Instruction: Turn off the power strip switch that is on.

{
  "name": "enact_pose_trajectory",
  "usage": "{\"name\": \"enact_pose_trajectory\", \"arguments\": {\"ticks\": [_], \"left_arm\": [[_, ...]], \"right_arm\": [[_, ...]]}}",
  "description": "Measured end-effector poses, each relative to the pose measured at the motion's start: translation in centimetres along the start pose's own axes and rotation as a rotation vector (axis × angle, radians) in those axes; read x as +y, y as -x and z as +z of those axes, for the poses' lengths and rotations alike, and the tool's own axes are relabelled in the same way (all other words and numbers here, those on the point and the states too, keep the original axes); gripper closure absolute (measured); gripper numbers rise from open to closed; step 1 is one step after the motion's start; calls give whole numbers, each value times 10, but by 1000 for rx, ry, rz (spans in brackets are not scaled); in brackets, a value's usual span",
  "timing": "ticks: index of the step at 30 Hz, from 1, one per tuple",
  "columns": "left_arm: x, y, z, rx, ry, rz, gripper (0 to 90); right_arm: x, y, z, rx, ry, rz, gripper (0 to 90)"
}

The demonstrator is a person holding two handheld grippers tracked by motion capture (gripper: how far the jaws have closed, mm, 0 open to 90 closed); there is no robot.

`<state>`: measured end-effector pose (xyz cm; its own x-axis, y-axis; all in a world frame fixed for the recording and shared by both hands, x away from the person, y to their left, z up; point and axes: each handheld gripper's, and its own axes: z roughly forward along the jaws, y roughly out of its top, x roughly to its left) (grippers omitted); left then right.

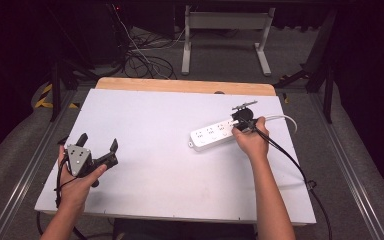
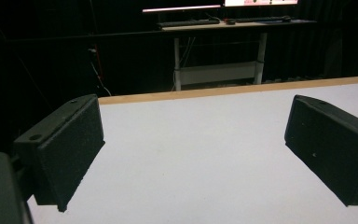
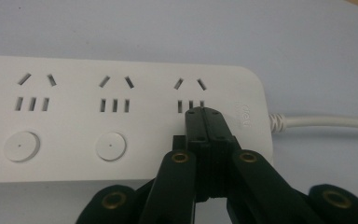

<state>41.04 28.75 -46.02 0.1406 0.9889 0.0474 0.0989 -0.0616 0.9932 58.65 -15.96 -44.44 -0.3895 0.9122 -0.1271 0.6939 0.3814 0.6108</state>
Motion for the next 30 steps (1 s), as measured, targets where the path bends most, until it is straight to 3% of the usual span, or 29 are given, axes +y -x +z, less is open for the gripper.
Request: {"name": "enact_pose_trajectory", "arguments": {"ticks": [14,18,21,30], "left_arm": [[0,-1,-1,3,3,-11,51],[0,-1,-1,6,0,-12,51],[0,-1,-1,8,-2,-12,51],[0,-2,-2,8,1,-16,52]], "right_arm": [[0,0,0,-2,4,-15,900],[0,0,-1,-12,32,-16,900],[1,0,-2,11,23,-2,900],[1,2,-2,19,20,1,900]]}}
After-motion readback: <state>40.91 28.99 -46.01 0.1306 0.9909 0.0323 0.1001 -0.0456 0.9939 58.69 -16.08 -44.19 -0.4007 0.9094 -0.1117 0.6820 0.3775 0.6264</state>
